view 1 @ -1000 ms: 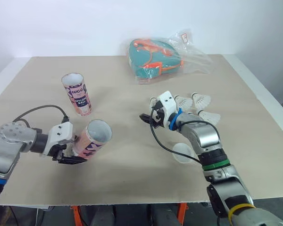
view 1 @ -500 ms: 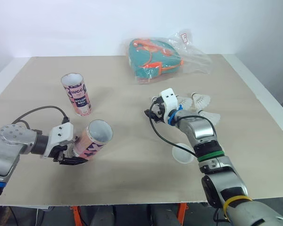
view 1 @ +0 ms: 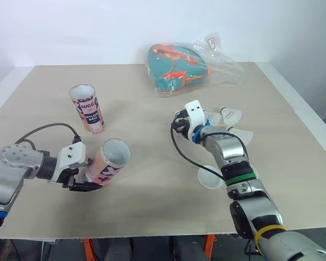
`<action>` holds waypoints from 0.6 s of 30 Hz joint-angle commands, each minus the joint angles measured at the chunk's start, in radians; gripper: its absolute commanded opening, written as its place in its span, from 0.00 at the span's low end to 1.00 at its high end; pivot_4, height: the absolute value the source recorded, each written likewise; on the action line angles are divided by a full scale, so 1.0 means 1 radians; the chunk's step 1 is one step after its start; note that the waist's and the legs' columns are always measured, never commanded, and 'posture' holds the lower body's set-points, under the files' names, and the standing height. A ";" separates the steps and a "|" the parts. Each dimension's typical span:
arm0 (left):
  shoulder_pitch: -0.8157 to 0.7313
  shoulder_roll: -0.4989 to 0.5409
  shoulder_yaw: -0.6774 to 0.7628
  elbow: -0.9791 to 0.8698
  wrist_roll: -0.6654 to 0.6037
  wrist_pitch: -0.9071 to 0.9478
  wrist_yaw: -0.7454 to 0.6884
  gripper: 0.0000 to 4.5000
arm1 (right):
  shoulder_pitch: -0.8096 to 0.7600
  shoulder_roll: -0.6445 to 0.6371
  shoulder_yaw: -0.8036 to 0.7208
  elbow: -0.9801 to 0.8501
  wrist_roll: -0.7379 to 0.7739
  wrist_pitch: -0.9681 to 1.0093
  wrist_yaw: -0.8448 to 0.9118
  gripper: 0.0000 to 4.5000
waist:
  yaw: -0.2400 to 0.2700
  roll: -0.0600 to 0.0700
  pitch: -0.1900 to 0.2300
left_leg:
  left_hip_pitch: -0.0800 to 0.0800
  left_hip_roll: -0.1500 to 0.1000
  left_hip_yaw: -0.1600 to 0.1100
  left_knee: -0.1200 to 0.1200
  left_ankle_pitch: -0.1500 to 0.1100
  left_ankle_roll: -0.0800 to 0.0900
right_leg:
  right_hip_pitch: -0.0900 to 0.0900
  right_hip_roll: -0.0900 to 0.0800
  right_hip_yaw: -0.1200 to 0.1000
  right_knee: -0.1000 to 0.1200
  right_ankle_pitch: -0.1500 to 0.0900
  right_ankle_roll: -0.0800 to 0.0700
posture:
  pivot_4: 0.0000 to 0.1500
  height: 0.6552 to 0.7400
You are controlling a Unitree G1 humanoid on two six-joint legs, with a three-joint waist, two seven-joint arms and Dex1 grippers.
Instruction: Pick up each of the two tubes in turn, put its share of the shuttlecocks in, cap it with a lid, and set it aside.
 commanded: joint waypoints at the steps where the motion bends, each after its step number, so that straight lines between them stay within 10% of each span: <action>1: 0.016 -0.021 -0.045 -0.017 -0.008 -0.005 0.000 0.76 | -0.005 0.001 0.001 -0.067 0.002 -0.016 0.022 0.02 | 0.000 0.000 0.000 | 0.000 0.000 0.000 0.000 0.000 0.000 | 0.000 0.000 0.000 0.000 0.000 0.000 | 1.00 0.99; 18: 0.018 -0.022 -0.046 -0.002 0.002 -0.012 -0.001 0.76 | 0.103 -0.265 0.157 -0.581 0.120 -0.155 0.610 0.02 | 0.002 0.001 0.001 | 0.000 -0.001 -0.001 0.000 0.000 0.000 | 0.001 0.000 0.001 -0.001 -0.003 -0.002 | 1.00 0.99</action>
